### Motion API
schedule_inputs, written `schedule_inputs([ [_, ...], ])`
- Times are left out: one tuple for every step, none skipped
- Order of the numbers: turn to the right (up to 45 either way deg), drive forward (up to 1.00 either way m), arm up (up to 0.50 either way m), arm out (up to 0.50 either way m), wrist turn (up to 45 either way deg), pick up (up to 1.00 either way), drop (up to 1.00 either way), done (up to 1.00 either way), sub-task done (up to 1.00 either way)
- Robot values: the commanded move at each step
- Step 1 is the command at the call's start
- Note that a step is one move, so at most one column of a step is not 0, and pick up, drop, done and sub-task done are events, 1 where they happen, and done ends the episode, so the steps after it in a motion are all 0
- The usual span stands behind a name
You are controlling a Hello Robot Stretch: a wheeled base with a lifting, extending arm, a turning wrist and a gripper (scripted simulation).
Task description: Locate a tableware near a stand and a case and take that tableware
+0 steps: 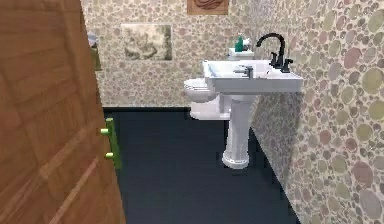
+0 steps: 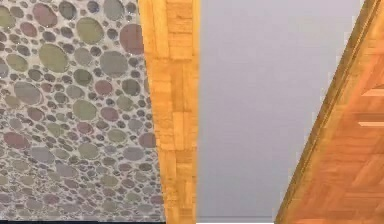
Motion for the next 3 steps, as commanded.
schedule_inputs([
  [0.0, 0.95, 0.00, 0.00, 0.0, 0.00, 0.00, 0.00, 0.00],
  [-18.0, 0.00, 0.00, 0.00, 0.0, 0.00, 0.00, 0.00, 0.00],
  [0.0, 0.40, 0.00, 0.00, 0.0, 0.00, 0.00, 0.00, 0.00],
])
